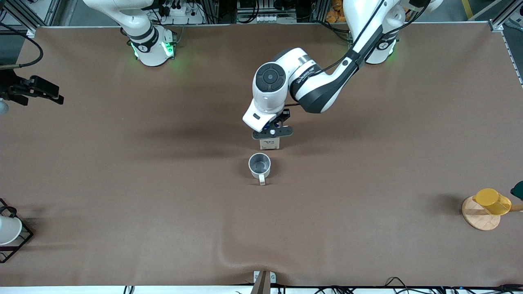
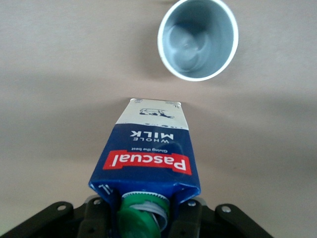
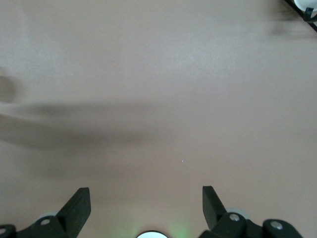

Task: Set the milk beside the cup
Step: 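Carry the milk carton with the left gripper beside the white mug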

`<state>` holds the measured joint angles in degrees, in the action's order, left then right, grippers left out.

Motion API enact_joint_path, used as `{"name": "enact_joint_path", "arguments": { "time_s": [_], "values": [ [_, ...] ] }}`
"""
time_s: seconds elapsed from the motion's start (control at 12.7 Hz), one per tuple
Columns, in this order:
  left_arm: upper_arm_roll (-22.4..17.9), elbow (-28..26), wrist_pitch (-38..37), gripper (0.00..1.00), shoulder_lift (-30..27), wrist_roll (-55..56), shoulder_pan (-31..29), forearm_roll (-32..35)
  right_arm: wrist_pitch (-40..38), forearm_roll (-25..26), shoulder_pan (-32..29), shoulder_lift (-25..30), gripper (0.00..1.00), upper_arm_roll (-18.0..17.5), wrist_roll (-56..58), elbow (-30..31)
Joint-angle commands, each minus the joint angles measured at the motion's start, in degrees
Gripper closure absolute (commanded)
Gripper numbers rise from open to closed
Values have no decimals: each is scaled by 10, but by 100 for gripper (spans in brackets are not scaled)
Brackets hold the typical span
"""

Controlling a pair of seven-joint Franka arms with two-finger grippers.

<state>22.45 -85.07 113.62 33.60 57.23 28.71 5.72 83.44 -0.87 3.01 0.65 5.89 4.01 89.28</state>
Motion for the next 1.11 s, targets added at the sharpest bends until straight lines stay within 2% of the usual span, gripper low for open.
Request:
{"name": "enact_joint_path", "arguments": {
  "time_s": [0.0,0.39,1.03],
  "values": [
    [-4,28,3,56,8,-5,11,12,3,-1,-9,1,0,-11,-5,-4],
    [-5,30,30,56,31,-12,15,15,7,-1,-7,-1,0,-12,-5,-2],
    [-5,28,30,55,43,0,20,17,3,-1,-7,-2,0,-12,-4,-1]
  ]
}}
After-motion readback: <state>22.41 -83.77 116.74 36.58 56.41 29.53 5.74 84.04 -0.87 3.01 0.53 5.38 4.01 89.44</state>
